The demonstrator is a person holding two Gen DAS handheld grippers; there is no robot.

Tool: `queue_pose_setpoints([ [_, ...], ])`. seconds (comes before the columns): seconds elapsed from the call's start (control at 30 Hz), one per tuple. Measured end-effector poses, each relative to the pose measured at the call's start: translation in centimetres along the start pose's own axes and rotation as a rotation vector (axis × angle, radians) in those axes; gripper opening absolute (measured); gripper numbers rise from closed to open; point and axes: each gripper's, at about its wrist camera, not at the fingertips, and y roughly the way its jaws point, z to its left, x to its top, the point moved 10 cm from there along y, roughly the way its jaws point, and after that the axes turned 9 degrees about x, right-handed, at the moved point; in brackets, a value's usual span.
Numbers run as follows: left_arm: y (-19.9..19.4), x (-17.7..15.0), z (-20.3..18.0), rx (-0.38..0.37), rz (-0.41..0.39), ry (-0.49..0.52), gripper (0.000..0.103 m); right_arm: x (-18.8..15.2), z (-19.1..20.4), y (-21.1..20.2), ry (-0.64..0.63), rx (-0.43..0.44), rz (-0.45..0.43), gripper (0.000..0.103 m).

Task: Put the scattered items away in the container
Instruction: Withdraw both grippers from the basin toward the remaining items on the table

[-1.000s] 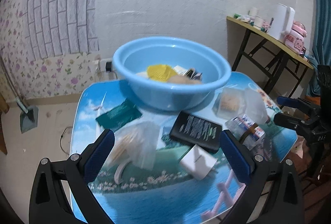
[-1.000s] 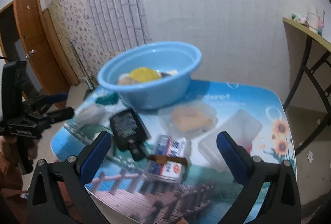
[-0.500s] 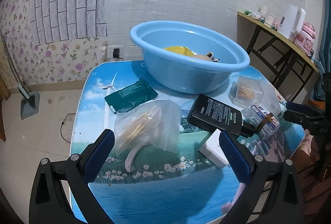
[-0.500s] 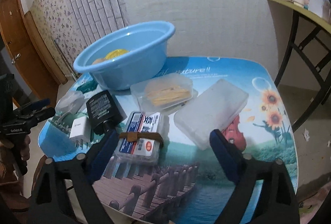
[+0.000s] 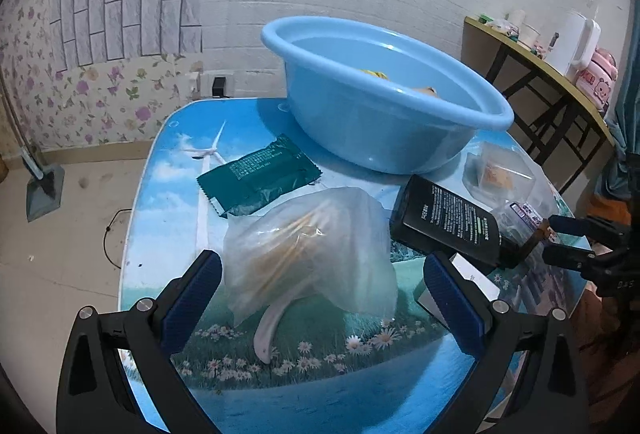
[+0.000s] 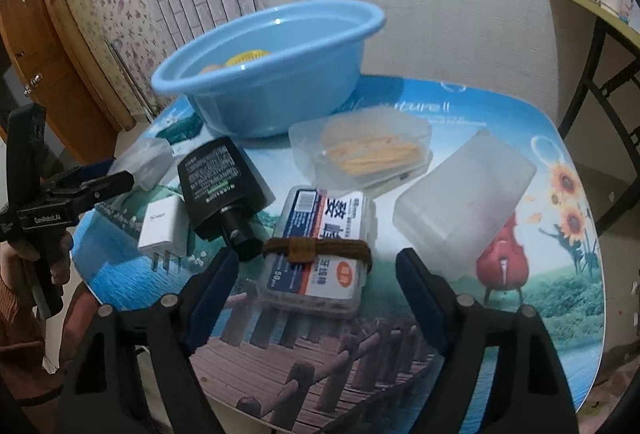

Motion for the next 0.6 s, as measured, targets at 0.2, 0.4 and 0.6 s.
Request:
queue_pose_setpoints([
  [0.2, 1.3, 0.0, 0.1, -0.012, 0.024, 0.011, 0.101, 0.1, 0.1, 0.7, -0.016, -0.035, 0.023, 0.081],
  [0.4, 2.3, -0.2, 0.1, 0.003, 0.039, 0.04, 0.079, -0.4, 0.1, 1.7, -0.024, -0.056, 0.063, 0.07],
  [0.6, 2.0, 0.1, 0.4, 0.008, 0.031, 0.037, 0.048, -0.8, -0.3, 1.8, -0.019, -0.053, 0.076, 0.06],
])
